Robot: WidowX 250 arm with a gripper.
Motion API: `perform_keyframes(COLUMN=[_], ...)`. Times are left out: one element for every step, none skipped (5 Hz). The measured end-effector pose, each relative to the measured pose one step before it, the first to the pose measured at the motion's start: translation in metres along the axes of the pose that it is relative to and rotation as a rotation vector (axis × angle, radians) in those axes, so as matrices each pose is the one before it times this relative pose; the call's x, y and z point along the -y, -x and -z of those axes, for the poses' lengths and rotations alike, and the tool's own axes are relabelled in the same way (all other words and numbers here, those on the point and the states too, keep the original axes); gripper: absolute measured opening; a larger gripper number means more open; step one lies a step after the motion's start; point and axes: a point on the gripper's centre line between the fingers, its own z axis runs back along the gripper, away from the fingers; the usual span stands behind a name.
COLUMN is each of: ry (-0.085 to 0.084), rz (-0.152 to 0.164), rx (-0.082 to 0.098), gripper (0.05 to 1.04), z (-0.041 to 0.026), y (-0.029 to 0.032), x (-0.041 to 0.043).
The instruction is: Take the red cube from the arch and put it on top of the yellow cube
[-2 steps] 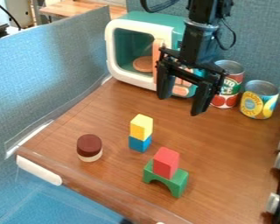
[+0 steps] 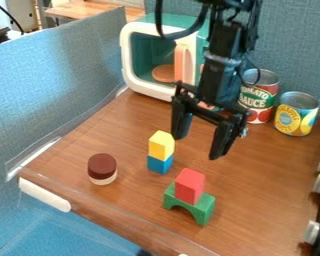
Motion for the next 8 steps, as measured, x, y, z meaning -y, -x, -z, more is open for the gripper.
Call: perform_keyframes(ry=[-0.0192, -0.0066, -0.0129, -0.0013, 0.0045, 0.0158, 0.0257, 0.0137], rz=[0.0052, -0.0048, -0.0665, -0.0442, -0.0438, -0.031, -0.0449, 0.0008], rx=[0.0445, -0.0065, -0.0253, -0.0443, -0.0261, 0.0125, 0.0063, -0.008], gripper=[1.0, 1.0, 1.0, 1.0, 1.0, 1.0, 0.963, 0.686], z=[-0.00526, 0.00779, 0.01806, 0.01398, 0.01265, -0.00033, 0.00471, 0.0045], y=[0.01569, 0.0071, -0.00761, -0.00964, -0.00774, -0.00379, 0.00079, 0.00231], x=[0.00275, 0.00176, -0.002, 0.00024, 0.00188, 0.00199, 0.00227, 0.00029])
